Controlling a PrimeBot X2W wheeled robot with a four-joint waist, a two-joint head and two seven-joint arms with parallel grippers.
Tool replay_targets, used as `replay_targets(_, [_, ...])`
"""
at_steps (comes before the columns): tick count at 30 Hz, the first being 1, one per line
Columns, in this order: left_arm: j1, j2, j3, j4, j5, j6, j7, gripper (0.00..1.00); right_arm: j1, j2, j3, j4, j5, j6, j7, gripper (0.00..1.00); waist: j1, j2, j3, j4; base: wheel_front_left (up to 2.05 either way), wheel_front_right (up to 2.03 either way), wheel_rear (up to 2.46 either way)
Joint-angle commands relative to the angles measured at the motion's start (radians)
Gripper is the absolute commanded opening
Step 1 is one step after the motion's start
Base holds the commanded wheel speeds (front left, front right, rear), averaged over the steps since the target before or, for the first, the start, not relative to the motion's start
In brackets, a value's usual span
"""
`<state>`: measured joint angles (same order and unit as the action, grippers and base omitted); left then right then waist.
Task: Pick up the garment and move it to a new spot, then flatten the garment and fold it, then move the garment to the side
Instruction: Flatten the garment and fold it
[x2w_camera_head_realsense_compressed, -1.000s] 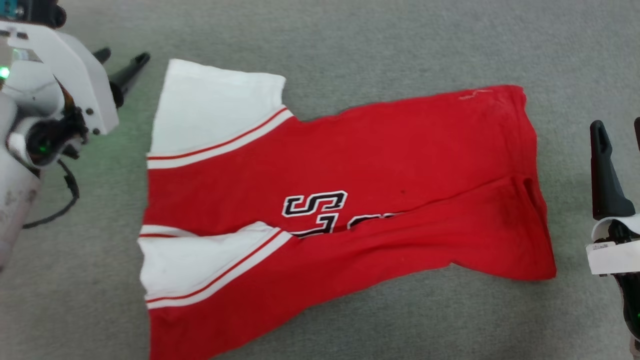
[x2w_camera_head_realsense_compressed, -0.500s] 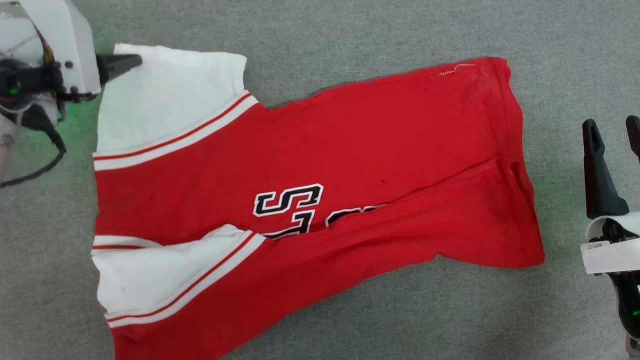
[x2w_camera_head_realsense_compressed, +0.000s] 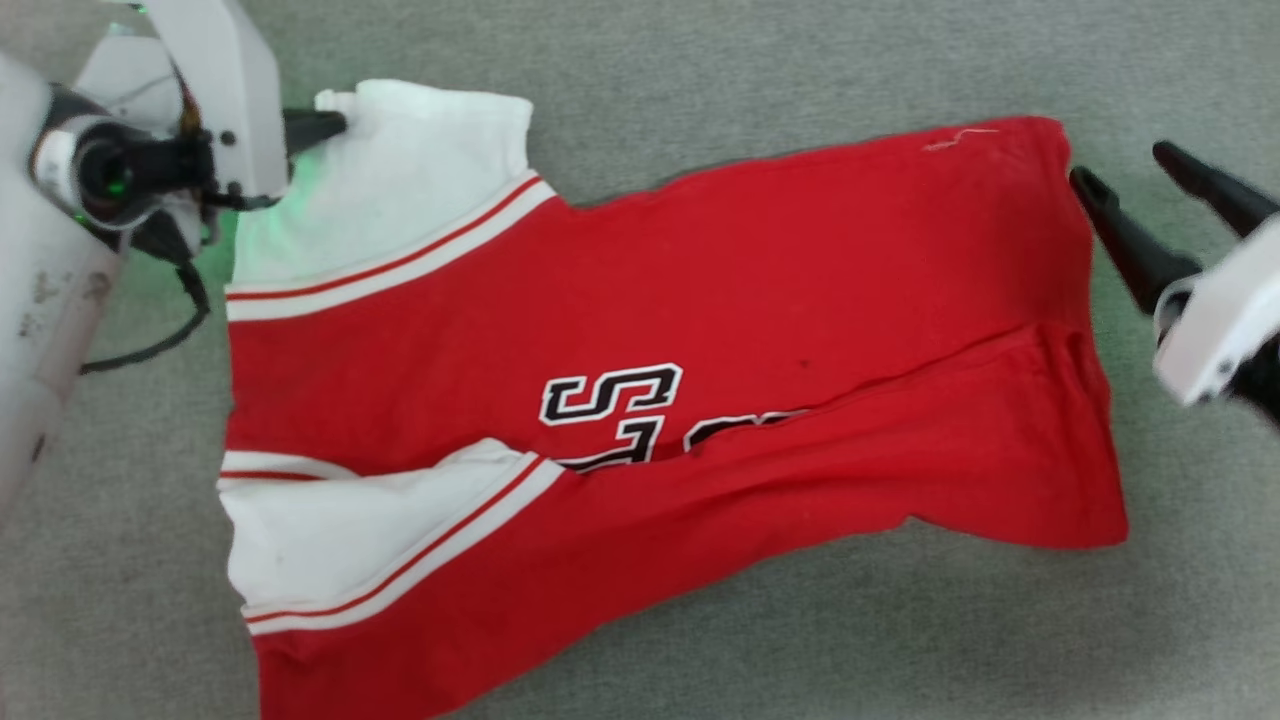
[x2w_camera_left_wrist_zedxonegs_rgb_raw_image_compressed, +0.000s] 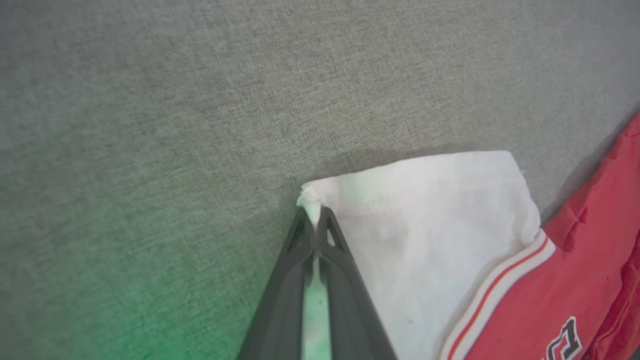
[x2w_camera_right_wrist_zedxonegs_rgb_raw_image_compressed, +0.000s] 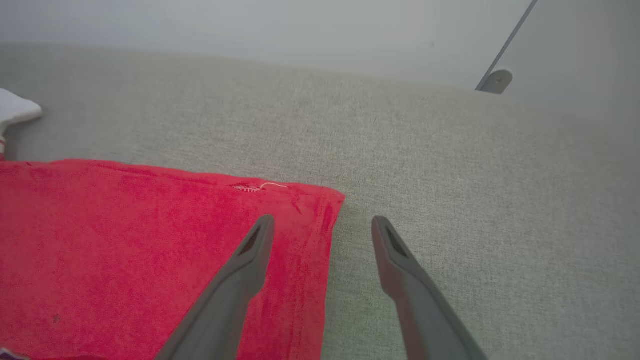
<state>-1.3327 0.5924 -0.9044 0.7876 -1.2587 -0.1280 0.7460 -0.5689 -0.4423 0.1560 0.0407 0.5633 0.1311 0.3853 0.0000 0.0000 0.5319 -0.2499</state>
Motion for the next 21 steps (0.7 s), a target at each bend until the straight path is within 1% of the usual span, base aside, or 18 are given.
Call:
replay_targets(1, [0.043, -0.02, -0.028, 0.001, -0.005, -0.004, 0.009, 0.0, -0.058, -0.024, 0.022, 0.033, 0.013, -0.001, 0.062, 1.0, 0.0, 0.0, 0.006, 0.018, 0.0, 0.0, 0.0])
replay_targets(3, [0.039, -0.024, -0.033, -0.011, -0.009, -0.004, 0.001, 0.0, -0.137, -0.043, 0.066, 0.092, 0.03, -0.001, 0.164, 1.0, 0.0, 0.0, 0.01, 0.031, 0.0, 0.0, 0.0])
replay_targets(6, [0.035, -0.028, -0.042, -0.03, -0.018, -0.003, -0.006, 0.0, -0.239, -0.059, 0.107, 0.18, 0.068, -0.001, 0.294, 1.0, 0.0, 0.0, 0.019, 0.049, 0.0, 0.0, 0.0])
replay_targets(11, [0.026, -0.031, -0.06, -0.054, -0.027, -0.003, -0.016, 0.0, -0.338, -0.06, 0.164, 0.293, 0.137, -0.001, 0.462, 1.0, 0.0, 0.0, 0.031, 0.072, 0.0, 0.0, 0.0])
replay_targets(14, [0.016, -0.034, -0.07, -0.071, -0.034, -0.003, -0.019, 0.0, -0.374, -0.079, 0.202, 0.327, 0.164, -0.001, 0.508, 1.0, 0.0, 0.0, 0.039, 0.082, 0.0, 0.0, 0.0])
replay_targets(18, [0.006, -0.043, -0.072, -0.092, -0.057, -0.003, -0.036, 0.0, -0.395, -0.075, 0.24, 0.37, 0.183, -0.001, 0.502, 1.0, 0.0, 0.0, 0.045, 0.092, 0.0, 0.0, 0.0])
replay_targets(19, [0.006, -0.045, -0.075, -0.096, -0.061, -0.003, -0.04, 0.0, -0.397, -0.077, 0.254, 0.378, 0.187, -0.001, 0.498, 0.89, 0.0, 0.0, 0.045, 0.095, 0.0, 0.0, 0.0])
replay_targets(20, [0.007, -0.047, -0.077, -0.101, -0.064, -0.003, -0.047, 0.0, -0.398, -0.08, 0.267, 0.385, 0.193, -0.001, 0.495, 0.17, 0.0, 0.0, 0.044, 0.098, 0.0, 0.0, 0.0])
replay_targets(21, [0.01, -0.048, -0.078, -0.106, -0.068, -0.003, -0.053, 0.0, -0.4, -0.083, 0.277, 0.389, 0.201, -0.001, 0.484, 0.0, 0.0, 0.0, 0.041, 0.102, 0.0, 0.0, 0.0])
